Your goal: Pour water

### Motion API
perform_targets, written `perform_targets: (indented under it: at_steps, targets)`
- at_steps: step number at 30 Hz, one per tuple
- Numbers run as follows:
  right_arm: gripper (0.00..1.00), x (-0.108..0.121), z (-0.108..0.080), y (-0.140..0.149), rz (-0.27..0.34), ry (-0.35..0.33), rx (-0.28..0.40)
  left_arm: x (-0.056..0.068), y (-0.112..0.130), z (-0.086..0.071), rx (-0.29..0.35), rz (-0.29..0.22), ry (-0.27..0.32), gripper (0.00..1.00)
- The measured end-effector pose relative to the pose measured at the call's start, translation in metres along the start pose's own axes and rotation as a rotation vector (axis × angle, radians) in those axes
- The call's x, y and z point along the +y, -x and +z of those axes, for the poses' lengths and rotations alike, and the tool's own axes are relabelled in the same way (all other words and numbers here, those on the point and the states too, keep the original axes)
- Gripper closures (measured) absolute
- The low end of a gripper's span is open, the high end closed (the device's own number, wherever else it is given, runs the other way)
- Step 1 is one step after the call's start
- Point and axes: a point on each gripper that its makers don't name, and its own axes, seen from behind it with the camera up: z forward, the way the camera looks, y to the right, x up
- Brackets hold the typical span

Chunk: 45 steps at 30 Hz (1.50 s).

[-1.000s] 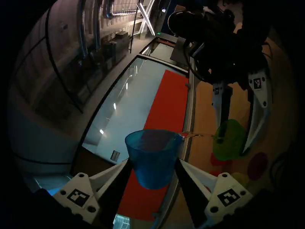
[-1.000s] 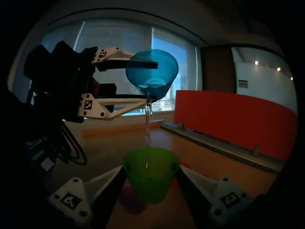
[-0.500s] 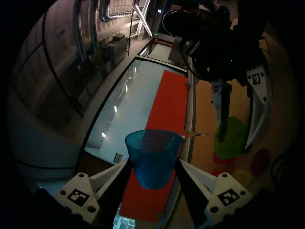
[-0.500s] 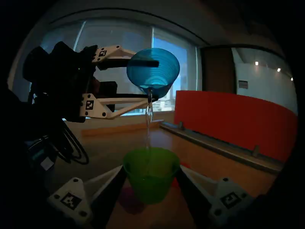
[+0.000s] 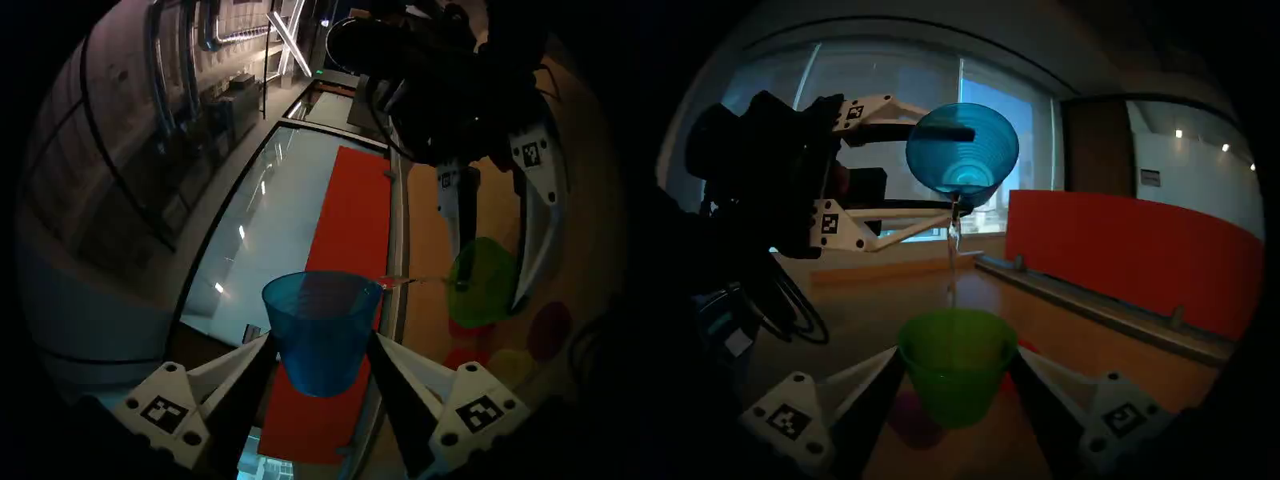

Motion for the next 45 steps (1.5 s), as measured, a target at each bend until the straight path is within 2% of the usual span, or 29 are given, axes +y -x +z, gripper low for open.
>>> perform_targets:
  at_steps: [14, 24, 45]
  targets:
    - [0.10, -0.0002, 0.0001, -0.0019, -0.002, 0.001, 0.002, 0.0076, -0.0015, 0.0001, 0.002, 0.025, 0.006, 0.22]
    - [0.10, 0.0002, 0.0009, -0.0036, -0.006, 0.002, 0.004, -0.0013, -0.0023, -0.0008, 0.004, 0.053, 0.002, 0.22]
    - [0.10, 0.0013, 0.0008, -0.0030, -0.009, 0.005, 0.007, -0.0011, -0.0030, -0.0019, 0.003, 0.098, 0.005, 0.22]
